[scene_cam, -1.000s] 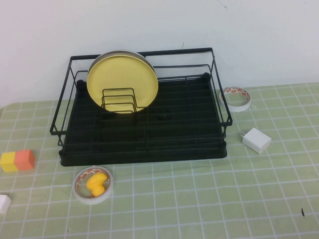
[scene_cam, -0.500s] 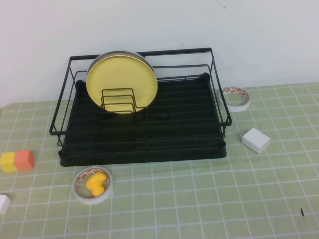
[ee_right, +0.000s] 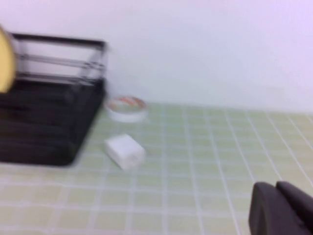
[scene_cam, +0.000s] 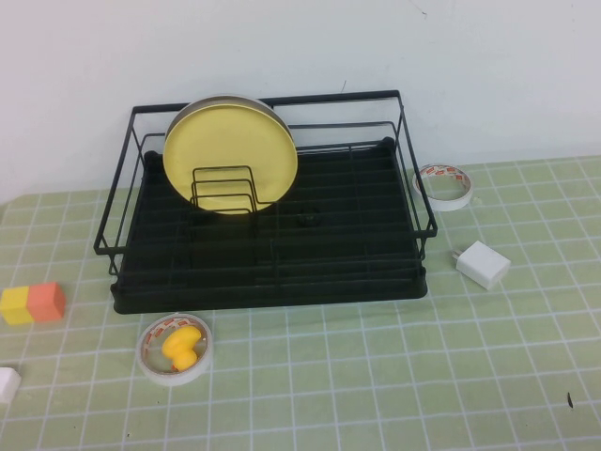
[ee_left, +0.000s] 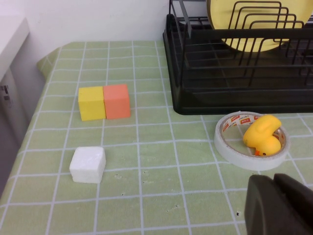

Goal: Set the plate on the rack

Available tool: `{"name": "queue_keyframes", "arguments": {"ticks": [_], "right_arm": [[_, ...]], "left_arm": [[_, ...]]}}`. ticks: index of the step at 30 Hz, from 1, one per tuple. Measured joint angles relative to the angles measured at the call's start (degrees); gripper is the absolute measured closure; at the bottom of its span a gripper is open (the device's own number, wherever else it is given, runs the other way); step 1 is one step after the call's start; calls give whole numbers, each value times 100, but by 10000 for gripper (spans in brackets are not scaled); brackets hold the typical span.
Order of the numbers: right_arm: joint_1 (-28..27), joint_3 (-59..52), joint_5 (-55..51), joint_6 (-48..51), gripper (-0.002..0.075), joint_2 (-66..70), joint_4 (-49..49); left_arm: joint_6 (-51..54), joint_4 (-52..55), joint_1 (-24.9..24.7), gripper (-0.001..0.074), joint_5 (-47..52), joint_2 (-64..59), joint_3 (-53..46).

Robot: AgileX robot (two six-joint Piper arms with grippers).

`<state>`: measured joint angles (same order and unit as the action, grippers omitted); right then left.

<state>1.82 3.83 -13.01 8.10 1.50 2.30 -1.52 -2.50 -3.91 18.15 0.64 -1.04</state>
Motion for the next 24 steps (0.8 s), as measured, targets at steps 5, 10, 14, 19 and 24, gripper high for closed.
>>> {"name": "queue_keyframes", "arguments": {"ticks": [5,10,14,19,24], "right_arm": [[-427,-530,-256,223,726,-210,0],[-580,-519,-617,274,726,-219,-36],[-606,-512,-657,274,726,-219,-36],[-606,-507,-664,288,726,-219,-36],[-606,-498,-688,229,726,-219,-36]], "left_arm": [[0,0,0,737,0,0,0],[0,0,0,737,0,0,0],[0,0,0,737,0,0,0],[0,0,0,737,0,0,0],[0,0,0,737,0,0,0]]}}
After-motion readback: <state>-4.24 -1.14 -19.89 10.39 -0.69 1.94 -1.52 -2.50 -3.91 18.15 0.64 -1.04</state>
